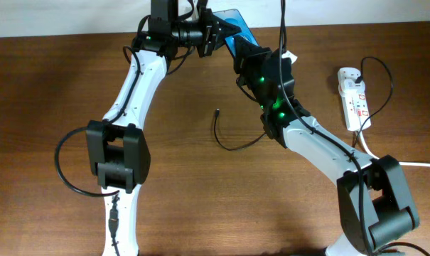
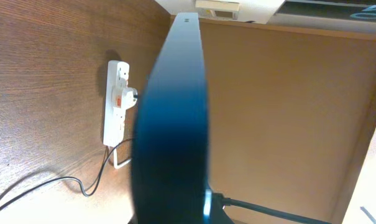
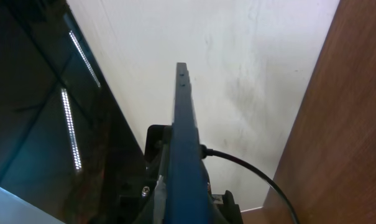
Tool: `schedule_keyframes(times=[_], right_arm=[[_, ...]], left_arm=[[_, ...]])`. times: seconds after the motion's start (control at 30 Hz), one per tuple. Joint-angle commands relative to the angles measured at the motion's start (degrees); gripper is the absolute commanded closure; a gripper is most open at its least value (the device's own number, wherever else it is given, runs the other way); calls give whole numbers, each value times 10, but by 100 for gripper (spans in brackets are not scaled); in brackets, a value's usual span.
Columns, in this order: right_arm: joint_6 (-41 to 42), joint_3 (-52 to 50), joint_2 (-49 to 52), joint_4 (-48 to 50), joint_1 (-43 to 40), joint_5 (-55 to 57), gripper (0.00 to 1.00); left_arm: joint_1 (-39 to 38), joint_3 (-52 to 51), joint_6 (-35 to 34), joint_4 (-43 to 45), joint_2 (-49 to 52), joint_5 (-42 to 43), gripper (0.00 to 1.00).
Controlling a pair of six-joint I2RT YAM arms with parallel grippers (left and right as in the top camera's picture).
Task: Plug charger to phone and switch on socket
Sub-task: 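Raise the cable plug with the right gripper toward the phone's bottom port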
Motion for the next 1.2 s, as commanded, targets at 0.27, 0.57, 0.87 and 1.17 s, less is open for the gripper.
schedule_keyframes(times=[0.27,0.57,0.87,1.17], right_arm=[[-230,-2,1,-93,-85,-185,2],[-725,180,14,-655,-126,-198,2],[-685,219,82,-673,1,-132,36],[-630,196,191,-606,41,-157,70]], left_arm=[[88,10,112,-24,-5,59,100],[193,10,316,-153,-5,279,100],[213,10,318,-156,-5,288,100],[259,10,291,-176,-5,286,100]])
